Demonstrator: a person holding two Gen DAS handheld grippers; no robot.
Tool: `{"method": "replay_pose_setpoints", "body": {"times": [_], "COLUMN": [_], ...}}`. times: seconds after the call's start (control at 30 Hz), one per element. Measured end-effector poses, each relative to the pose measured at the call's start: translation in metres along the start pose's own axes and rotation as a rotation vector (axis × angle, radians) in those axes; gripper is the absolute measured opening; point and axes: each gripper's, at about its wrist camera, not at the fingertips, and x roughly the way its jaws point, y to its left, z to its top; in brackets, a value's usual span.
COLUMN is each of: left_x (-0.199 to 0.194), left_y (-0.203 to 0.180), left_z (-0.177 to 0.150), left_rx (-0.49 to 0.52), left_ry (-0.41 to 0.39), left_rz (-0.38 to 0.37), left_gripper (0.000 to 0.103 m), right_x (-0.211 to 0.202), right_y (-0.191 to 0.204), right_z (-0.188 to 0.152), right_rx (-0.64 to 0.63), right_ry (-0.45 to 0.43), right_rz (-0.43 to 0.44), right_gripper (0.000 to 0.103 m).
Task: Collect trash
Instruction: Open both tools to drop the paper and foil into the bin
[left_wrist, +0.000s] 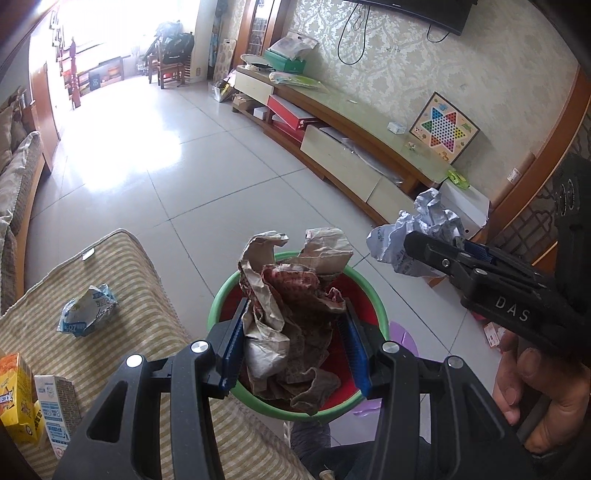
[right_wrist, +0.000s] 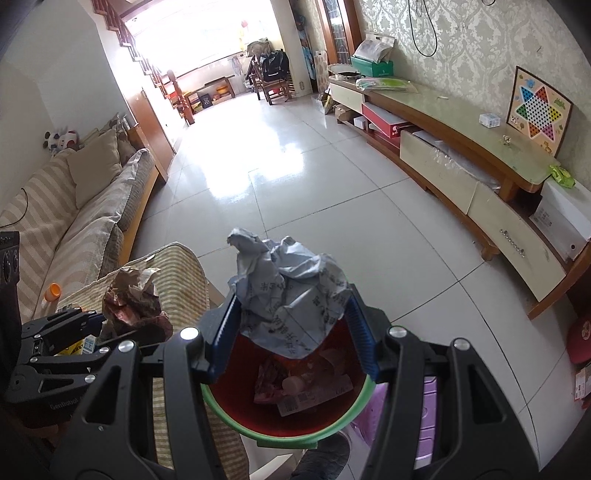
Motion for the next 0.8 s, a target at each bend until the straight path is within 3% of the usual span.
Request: {"method": "replay_pose_setpoints", "body": {"times": [0.47,0.8], "left_x": [0.015,0.013], "left_y": [-0.009,-0.004], "left_z": [0.006,0.004], "left_rx": [0.027,0.012], "left_ry": [0.016,-0.001], "left_rz": [-0.014,-0.02], "left_gripper": [0.047,0.082], "right_x": [0.011,0.017], "right_y": [-0.003,-0.006], "right_z": [0.004,0.005], "right_rx": [-0.003,-0.002], "right_ry": [0.011,0.014], "right_rz": [0.011,0.01], "right_gripper": [0.053,0.054]}}
